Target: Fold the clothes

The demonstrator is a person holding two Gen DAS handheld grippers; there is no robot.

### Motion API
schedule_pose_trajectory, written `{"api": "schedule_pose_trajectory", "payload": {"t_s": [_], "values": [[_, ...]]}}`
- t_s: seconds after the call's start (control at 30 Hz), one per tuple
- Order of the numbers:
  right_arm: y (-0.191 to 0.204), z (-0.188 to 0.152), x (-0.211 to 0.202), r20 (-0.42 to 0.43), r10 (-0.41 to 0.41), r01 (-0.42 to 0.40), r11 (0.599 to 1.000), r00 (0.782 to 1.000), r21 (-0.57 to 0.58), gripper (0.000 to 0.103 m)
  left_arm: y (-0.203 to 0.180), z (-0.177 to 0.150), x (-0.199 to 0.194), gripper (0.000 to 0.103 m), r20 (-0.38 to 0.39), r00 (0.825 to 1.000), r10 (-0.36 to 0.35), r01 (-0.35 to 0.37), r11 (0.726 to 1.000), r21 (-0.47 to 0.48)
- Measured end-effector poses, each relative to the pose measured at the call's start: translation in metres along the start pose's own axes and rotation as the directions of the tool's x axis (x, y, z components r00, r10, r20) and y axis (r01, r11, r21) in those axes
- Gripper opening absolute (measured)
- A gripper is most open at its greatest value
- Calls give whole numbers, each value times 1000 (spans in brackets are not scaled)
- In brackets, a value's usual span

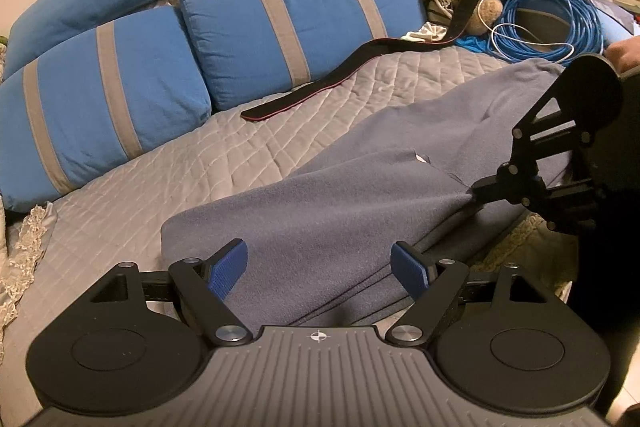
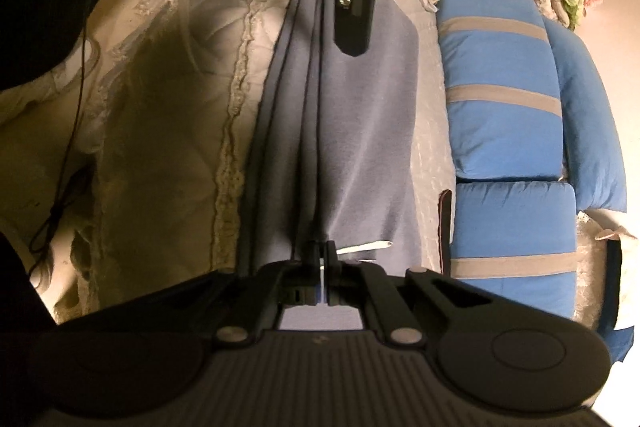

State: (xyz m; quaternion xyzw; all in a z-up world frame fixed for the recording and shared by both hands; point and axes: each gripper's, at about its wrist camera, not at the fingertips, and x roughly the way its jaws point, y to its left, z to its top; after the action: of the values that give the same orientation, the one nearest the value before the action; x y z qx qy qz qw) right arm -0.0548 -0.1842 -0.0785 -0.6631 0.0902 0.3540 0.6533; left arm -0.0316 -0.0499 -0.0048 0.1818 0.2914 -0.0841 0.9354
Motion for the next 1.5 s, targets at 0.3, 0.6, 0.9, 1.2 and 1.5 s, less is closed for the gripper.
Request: {"api": "schedule_pose_trajectory", "payload": {"t_s": [0.3,0.6,0.9,1.2,1.5], "values": [[9,7,-4,29,-89,90,996,996,-13,55,-1,-1,1,78,-2,1000,-3,3,1000,3],[14,6,6,12,-166,166,982,986,-85,55,-1,-1,1,78,-3,1000,-2,2,1000,0],[10,5,5,20,-195,196,978,981,-71,61,0,-1,1,78,-4,1000,-2,2,1000,-4],[22,8,24,12,-250,249,958,968,-141,61,0,-2,1,78,-6,1000,-2,2,1000,0],[28,29,41,78,-362,369,919,929,-135,20,1,-2,2,79,-11,1000,2,-2,1000,-6]]}}
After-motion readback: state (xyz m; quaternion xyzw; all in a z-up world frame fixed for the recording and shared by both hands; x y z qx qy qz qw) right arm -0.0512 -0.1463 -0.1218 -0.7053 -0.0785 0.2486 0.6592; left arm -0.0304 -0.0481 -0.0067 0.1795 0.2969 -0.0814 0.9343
